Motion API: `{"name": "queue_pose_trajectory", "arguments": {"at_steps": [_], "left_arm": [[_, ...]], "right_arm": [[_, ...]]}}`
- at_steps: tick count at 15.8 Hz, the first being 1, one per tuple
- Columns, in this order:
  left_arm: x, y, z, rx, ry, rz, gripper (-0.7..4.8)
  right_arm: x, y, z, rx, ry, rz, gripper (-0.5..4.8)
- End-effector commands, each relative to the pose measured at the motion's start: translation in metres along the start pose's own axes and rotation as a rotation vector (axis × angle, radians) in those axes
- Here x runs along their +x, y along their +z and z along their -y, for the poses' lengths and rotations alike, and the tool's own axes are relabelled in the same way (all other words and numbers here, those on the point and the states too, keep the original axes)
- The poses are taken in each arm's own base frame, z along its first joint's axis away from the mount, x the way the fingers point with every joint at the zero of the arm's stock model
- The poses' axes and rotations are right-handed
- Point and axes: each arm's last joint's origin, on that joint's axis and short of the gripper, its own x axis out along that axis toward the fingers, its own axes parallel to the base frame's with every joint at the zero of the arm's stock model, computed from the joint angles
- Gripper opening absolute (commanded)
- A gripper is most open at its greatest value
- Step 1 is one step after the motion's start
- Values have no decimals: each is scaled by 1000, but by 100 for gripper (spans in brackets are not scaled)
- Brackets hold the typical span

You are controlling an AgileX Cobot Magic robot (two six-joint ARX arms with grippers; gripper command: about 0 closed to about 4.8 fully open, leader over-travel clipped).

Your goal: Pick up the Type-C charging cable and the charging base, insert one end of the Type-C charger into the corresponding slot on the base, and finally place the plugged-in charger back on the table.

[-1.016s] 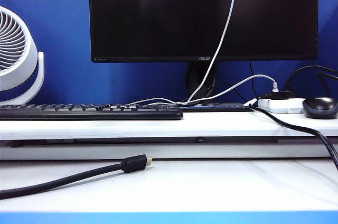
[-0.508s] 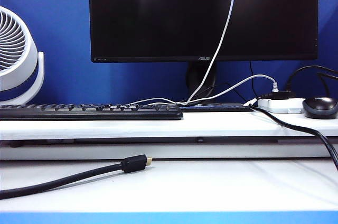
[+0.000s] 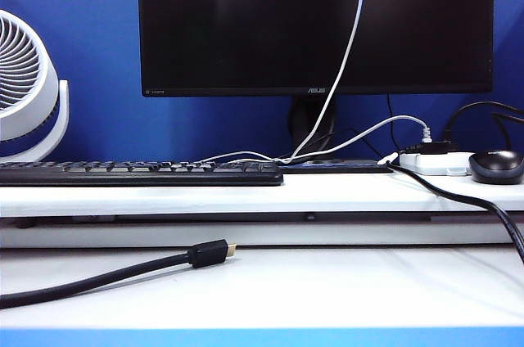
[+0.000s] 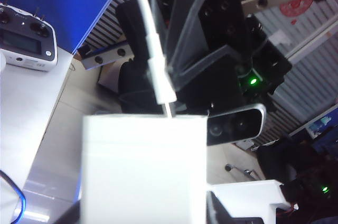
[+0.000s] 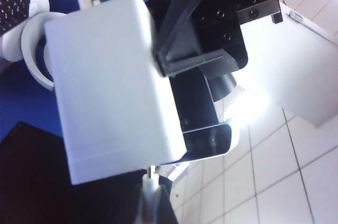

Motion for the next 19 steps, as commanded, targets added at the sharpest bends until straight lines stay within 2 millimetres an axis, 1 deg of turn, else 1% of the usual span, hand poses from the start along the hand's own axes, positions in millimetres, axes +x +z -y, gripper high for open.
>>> {"name": "queue_pose_trajectory", "arguments": {"at_steps": [1,13,16,19], "left_arm": [[-1,6,4,28,-11,18,268],[-1,8,4,29,-12,26,268],[0,9,1,37,26,37,268],[3,9,-10,18,52,35,268]], "right_arm": [[0,0,3,-18,-22,5,-1],[2,-2,1,-17,-19,3,-1],[4,-3,-1,-13,-10,-5,-1],[4,-3,-2,-13,4,-29,-1]]}}
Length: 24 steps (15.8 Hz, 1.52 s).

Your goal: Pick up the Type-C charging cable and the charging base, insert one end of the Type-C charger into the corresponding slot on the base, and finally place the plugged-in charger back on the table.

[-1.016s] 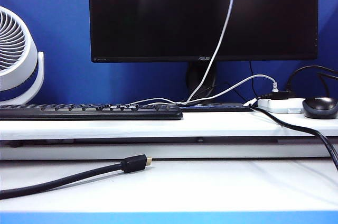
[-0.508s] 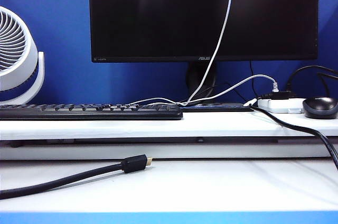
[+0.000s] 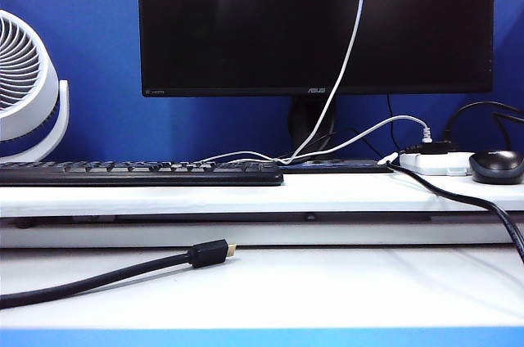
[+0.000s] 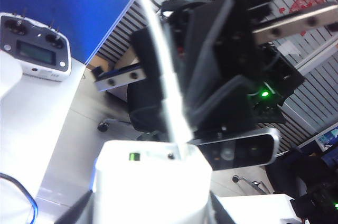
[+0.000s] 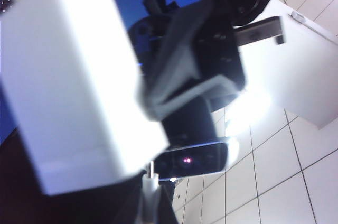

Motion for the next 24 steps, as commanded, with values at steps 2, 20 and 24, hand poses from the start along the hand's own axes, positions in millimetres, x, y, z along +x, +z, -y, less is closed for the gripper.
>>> {"name": "queue_pose_trajectory", "arguments": {"at_steps": [2,20,24], "left_arm": [[2,3,-7,28,15,6,268],[42,-46,-173,54,643,-197,268],[44,-40,-178,121,646,-147,269]], "right_arm": [[-1,-2,2,-16,5,-40,-1],[-1,-5,-4,7,110,-175,-1],[-7,-13,-11,20,179,-258,-1]]}}
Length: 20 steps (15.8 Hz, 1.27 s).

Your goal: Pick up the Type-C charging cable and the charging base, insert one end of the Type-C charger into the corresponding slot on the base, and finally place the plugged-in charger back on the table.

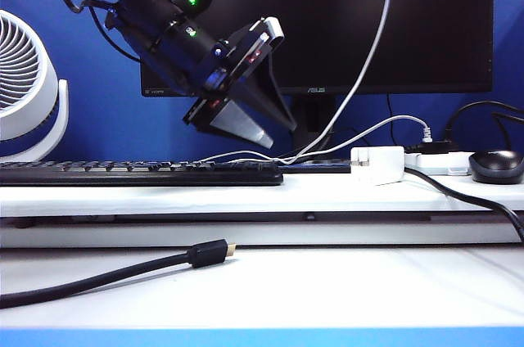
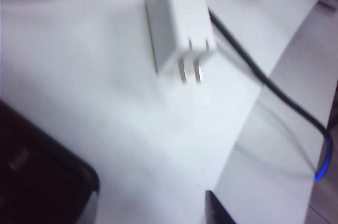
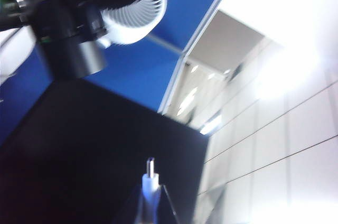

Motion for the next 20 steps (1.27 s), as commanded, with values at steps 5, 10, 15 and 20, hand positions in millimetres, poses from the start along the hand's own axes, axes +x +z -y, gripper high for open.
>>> {"name": "queue_pose_trajectory", "arguments": {"at_steps": [5,10,15,20], "left_arm": [[-2,24,6,65,6,187,313],[15,43,32,113,-17,204,347],[65,55,41,109,103,116,459],[97,57,42,136,163,73,458]], "right_arm": [[-8,-18,-9,3,99,-183,-1],[-13,-27,-14,1,156,-299,-1],[-16,-31,-15,-3,167,-339,-1],[-16,-31,-15,-3,165,-336,-1]]}}
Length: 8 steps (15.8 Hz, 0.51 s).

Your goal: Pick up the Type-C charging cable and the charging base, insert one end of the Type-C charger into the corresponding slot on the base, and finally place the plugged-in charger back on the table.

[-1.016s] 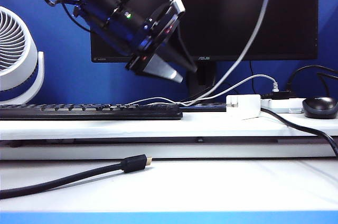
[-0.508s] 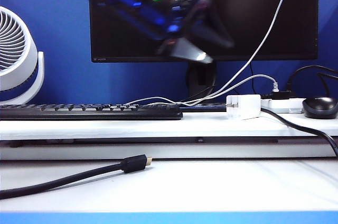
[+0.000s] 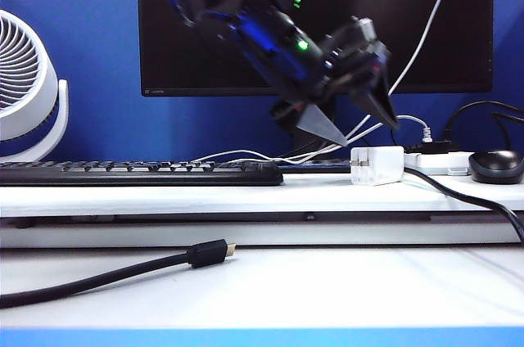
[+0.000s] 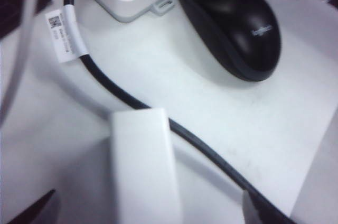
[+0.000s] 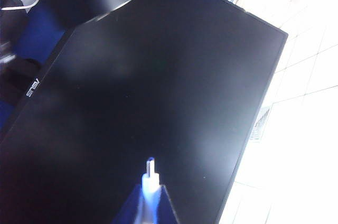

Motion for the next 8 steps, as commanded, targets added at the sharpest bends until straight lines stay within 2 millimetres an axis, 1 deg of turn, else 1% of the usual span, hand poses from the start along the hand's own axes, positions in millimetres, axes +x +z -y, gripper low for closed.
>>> {"name": "queue_pose_trajectory", "arguments": {"at_steps": [1,4,8], "left_arm": [[10,1,2,17,65,-3,458],[19,-3,6,67,94,-22,458],[29,-5,12,86,119,-17,457]], "right_arm": [[-1,-1,3,-5,-23,-10,-1],[-1,-1,3,-5,-23,-9,-1],[-1,-1,3,-5,-22,-9,-1]]}}
